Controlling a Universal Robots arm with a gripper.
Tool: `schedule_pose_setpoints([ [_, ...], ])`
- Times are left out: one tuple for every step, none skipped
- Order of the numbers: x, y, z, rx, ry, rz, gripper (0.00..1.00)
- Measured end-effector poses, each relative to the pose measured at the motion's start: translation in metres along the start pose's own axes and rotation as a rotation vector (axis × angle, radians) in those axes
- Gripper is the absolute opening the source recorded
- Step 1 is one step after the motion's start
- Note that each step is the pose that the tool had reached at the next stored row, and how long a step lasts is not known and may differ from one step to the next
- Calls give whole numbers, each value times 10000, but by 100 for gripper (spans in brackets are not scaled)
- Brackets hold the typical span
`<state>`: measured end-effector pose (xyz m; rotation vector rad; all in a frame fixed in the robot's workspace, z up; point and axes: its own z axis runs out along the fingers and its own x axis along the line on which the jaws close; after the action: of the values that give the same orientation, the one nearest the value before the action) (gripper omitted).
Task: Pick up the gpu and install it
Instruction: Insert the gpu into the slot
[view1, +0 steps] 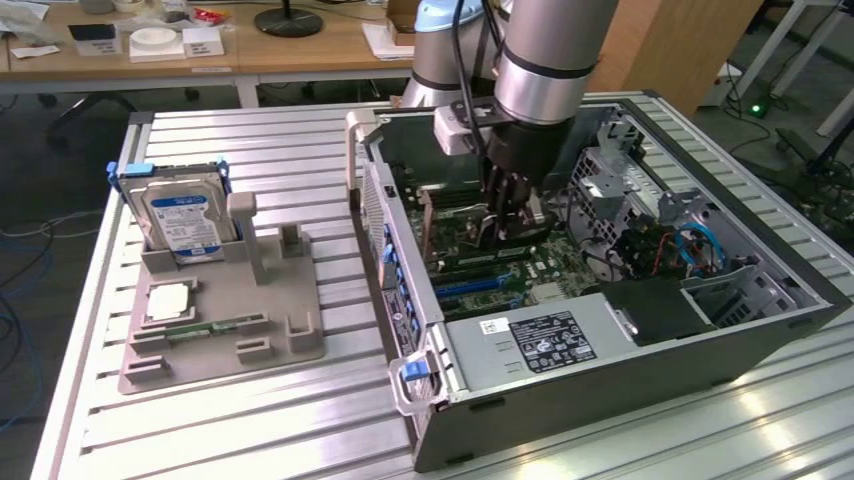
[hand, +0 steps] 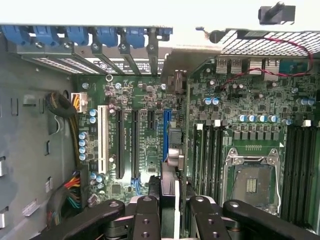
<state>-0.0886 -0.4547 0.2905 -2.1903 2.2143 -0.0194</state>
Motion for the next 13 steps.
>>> schedule_pose_setpoints([
  [0, 1, 16, 1, 0, 16, 27],
  [0, 3, 29, 1, -1, 29, 27],
  [0, 7, 39, 1, 0, 38, 27],
  [0, 15, 47, 2, 0, 45, 27],
  [1, 23, 53, 1, 0, 46, 27],
  [1, 31, 61, 1, 0, 47, 27],
  [1, 36, 71, 0, 1, 48, 27],
  [1, 37, 82, -1, 0, 47, 27],
  [3, 38, 93, -1, 0, 49, 27],
  [7, 39, 100, -2, 1, 52, 27],
  [12, 39, 108, -2, 2, 53, 27],
  [18, 39, 114, -2, 2, 53, 27],
  [24, 39, 121, -2, 1, 54, 27],
])
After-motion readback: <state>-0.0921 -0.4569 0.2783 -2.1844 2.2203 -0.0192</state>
